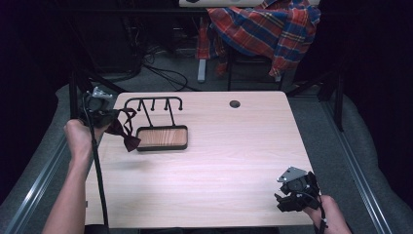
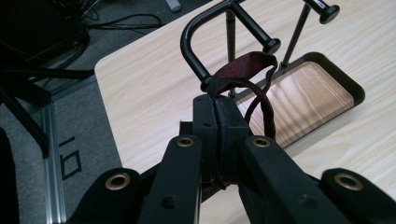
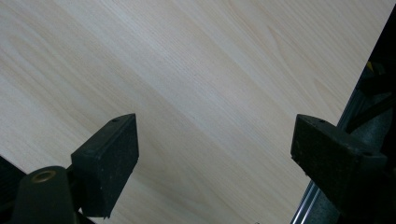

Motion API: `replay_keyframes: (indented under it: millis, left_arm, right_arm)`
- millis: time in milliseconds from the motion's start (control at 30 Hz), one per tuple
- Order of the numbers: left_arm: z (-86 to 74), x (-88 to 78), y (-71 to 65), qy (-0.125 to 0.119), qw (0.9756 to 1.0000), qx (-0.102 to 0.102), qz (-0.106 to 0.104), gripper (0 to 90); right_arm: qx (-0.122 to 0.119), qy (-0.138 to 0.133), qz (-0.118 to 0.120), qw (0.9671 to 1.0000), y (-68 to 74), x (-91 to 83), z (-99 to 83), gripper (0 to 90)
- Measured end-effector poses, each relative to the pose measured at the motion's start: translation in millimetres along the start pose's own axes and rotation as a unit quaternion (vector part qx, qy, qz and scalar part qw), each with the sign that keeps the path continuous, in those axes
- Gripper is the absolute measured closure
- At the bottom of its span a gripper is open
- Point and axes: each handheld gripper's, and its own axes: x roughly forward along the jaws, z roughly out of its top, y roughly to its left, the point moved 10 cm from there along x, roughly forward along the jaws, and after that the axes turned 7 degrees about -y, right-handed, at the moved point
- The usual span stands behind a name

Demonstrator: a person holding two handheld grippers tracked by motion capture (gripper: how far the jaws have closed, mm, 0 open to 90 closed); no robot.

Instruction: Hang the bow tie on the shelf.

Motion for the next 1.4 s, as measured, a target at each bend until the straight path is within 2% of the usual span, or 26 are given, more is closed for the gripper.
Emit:
replay_keyframes:
  millis: [200,633,967,1267,1400]
  left_arm:
    - [2.9,4.0,3.3,0.005,1.0,-0.001,0.002,88.2]
    - [4.3,17.0,13.7,0.012,0.9997,-0.019,0.006,88.2]
    - [5.1,27.9,19.0,0.018,0.9995,-0.025,0.012,88.1]
    - [4.7,34.3,24.3,0.01,0.999,-0.042,0.015,88.1]
    - [2.3,37.0,26.7,0.015,0.9987,-0.047,0.016,88.1]
  right_arm:
    - [0.0,0.0,0.0,1.0,0.0,0.0,0.0,14.8]
    - [-0.002,0.001,-0.001,1.0,-0.4,-0.1,-0.2,14.8]
    - [0.0,0.001,0.0,1.0,-0.1,0.2,0.0,14.8]
    - [0.0,0.001,0.001,1.0,0.1,0.2,-0.1,14.8]
    - [0.0,0.001,0.001,1.0,0.0,0.2,-0.1,14.8]
